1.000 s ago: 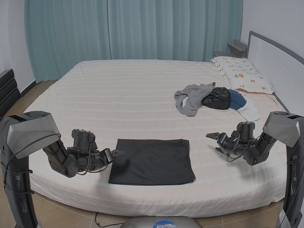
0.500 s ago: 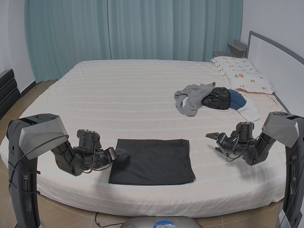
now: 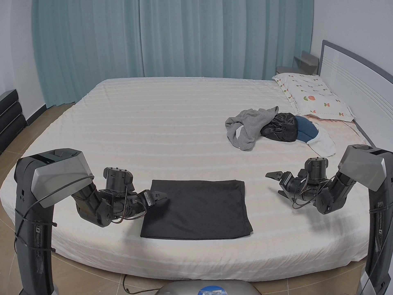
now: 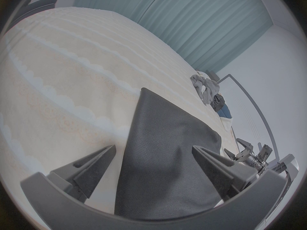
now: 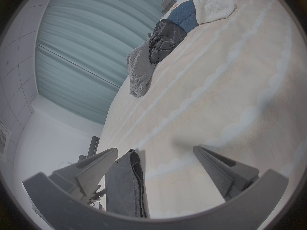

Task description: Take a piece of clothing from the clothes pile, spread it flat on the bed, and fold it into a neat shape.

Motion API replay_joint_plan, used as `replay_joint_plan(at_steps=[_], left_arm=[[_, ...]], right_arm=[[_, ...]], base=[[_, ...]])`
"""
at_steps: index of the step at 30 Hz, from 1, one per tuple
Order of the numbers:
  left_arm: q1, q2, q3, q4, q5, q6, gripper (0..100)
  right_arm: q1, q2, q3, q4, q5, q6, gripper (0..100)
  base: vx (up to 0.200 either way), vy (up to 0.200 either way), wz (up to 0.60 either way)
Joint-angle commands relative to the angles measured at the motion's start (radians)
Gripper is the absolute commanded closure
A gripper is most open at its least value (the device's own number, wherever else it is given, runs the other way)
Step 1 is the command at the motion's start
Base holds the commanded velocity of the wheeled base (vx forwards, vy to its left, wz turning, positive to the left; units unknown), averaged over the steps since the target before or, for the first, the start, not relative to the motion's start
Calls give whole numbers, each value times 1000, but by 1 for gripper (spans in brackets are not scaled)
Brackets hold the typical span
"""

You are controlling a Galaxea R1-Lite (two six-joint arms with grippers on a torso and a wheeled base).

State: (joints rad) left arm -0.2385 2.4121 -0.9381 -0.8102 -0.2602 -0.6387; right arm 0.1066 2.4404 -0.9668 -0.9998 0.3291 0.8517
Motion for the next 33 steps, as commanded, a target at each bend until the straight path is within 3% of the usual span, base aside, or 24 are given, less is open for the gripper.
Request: replay_joint_plan(at_steps=[1,2,3,33], left_arm=[[-1,5,-2,0,-1,-1,0],[-1,5,-2,0,-1,-1,0],[-1,5,-4,0,-1,-1,100],[-1,-10,12,2,61,-76,100]], right_arm=[[5,0,2,0,1,0,0],[5,0,0,0,1,0,0],[5,0,2,0,1,0,0],[7,-1,14,0,1,0,0]], base=[[0,0,0],[0,0,0],[0,0,0],[0,0,0]])
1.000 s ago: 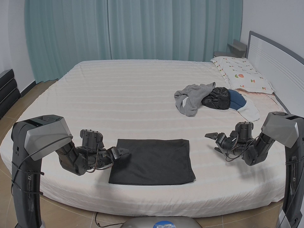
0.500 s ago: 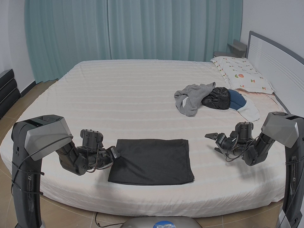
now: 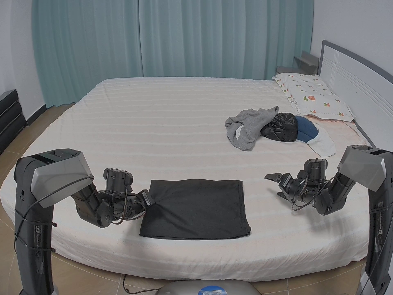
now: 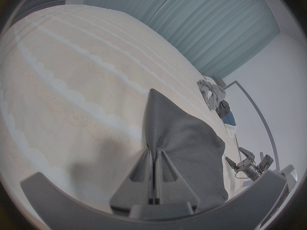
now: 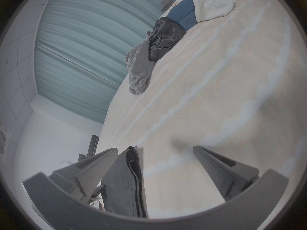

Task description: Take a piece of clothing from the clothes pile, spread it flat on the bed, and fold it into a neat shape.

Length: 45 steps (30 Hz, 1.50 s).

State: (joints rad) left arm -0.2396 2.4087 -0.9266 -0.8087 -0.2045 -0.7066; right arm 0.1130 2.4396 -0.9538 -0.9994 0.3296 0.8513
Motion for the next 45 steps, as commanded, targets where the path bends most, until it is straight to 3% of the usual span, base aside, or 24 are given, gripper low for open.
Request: replay_joint_plan(at_steps=[1,14,19,45], left_arm=[[0,-7,0,0,7,-8,100],[0,-11,-1,3,13,-39,100],[2,-20,-6,3,10,-80,100],[13,-30,2,8,13,-83,100]], right_arm=[[1,-1,1,1,0,0,0],[1,-1,4,-1,0,0,0],[1,-1,4,-1,0,0,0],[2,-1,4,1,0,0,0]], base=[[0,0,0],[0,0,0],[0,200,0],[0,200,0]])
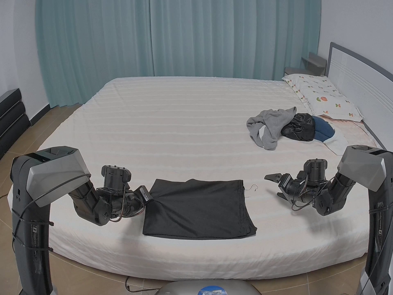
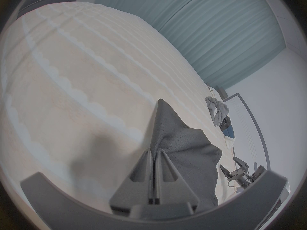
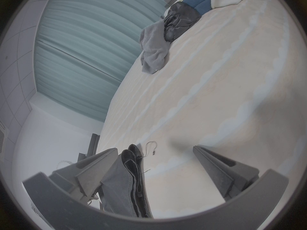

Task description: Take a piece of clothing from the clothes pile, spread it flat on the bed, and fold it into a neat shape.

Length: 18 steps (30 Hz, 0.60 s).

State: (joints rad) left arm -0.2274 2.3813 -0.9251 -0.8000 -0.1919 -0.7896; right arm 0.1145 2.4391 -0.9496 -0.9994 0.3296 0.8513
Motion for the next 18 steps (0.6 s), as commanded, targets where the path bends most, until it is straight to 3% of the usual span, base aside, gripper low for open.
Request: replay_joint_plan(at_steps=[1,18], left_arm=[[2,-4,0,1,0,0,100],[7,-5,5,1,0,-2,100]], right_arm=[[1,0,2,-1,0,0,0],[10,0,3,-1,-1,0,0]], base=[[0,200,0],[0,200,0]])
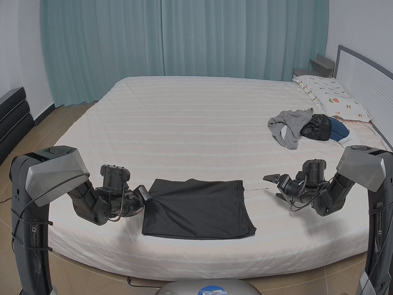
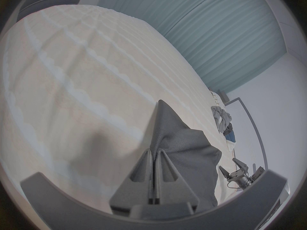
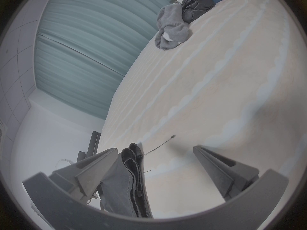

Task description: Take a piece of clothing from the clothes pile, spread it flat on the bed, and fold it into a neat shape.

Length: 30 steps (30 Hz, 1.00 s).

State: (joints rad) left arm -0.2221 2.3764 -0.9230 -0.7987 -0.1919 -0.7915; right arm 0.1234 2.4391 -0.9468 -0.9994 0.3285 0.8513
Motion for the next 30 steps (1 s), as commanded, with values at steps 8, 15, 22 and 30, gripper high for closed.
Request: replay_joint_plan(at_steps=[8,15,22,30], left_arm=[[4,-2,3,0,0,0,100],[4,-2,3,-4,0,0,100],[6,-2,3,-4,0,0,100],[7,-2,9,-5,0,0,100]], right_arm=[[1,0,0,-1,0,0,0],[1,-2,-1,-1,0,0,0],[1,-2,-1,-1,0,0,0],[1,-2,0,-1,0,0,0]], base=[[0,200,0],[0,171,0],[0,0,0],[0,0,0]])
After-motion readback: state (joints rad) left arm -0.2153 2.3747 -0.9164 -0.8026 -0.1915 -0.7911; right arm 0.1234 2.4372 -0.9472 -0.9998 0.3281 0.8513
